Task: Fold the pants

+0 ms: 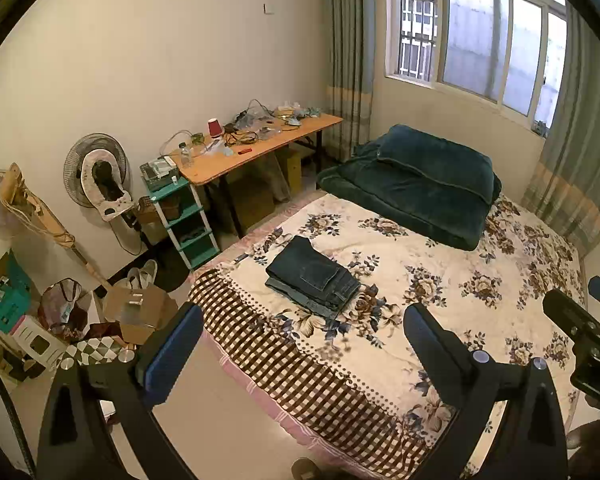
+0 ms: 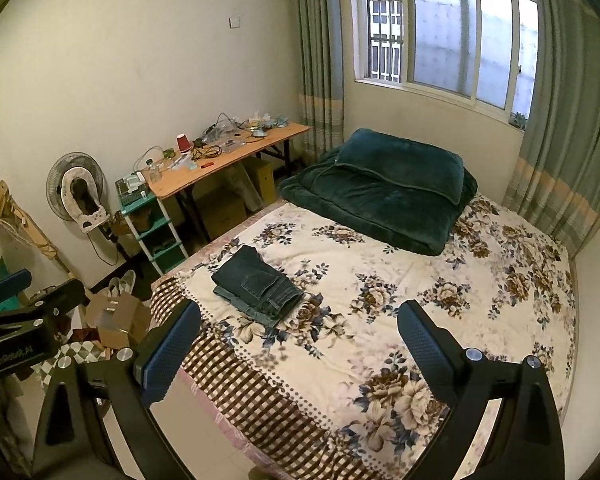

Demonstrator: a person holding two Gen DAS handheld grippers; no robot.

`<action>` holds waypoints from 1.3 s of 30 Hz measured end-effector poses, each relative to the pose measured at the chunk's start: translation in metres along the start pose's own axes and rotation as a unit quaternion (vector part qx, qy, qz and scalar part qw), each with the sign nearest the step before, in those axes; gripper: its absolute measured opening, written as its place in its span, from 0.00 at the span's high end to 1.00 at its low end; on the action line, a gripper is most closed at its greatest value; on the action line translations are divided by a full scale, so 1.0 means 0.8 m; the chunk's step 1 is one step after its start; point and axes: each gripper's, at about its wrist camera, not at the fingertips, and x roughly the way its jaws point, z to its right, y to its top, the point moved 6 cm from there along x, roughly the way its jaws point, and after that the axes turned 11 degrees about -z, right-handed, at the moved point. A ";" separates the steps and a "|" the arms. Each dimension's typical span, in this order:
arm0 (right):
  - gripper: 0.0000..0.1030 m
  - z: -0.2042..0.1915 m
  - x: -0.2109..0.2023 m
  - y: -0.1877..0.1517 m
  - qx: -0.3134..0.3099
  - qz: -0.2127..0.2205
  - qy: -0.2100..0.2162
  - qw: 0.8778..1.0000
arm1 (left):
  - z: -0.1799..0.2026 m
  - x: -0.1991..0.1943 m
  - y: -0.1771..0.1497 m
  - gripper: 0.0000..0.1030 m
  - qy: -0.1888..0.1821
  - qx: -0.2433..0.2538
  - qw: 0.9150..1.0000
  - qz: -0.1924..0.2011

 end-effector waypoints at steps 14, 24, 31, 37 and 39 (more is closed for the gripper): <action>0.02 0.006 -0.011 -0.011 0.008 0.005 -0.004 1.000 | -0.002 -0.015 0.003 0.00 0.000 0.003 1.000 0.004; 0.02 0.004 -0.015 -0.015 0.011 0.004 -0.004 1.000 | 0.002 -0.017 -0.001 0.00 0.001 0.003 1.000 0.005; 0.02 -0.001 -0.019 -0.019 0.015 0.004 -0.003 1.000 | 0.002 -0.017 -0.002 0.00 0.000 0.002 1.000 0.005; 0.02 -0.006 -0.022 -0.015 0.008 0.005 -0.005 1.000 | 0.004 -0.018 0.005 0.00 0.002 0.002 1.000 0.011; 0.02 -0.007 -0.021 -0.011 0.006 0.005 -0.003 1.000 | 0.005 -0.017 0.006 0.00 0.003 0.001 1.000 0.014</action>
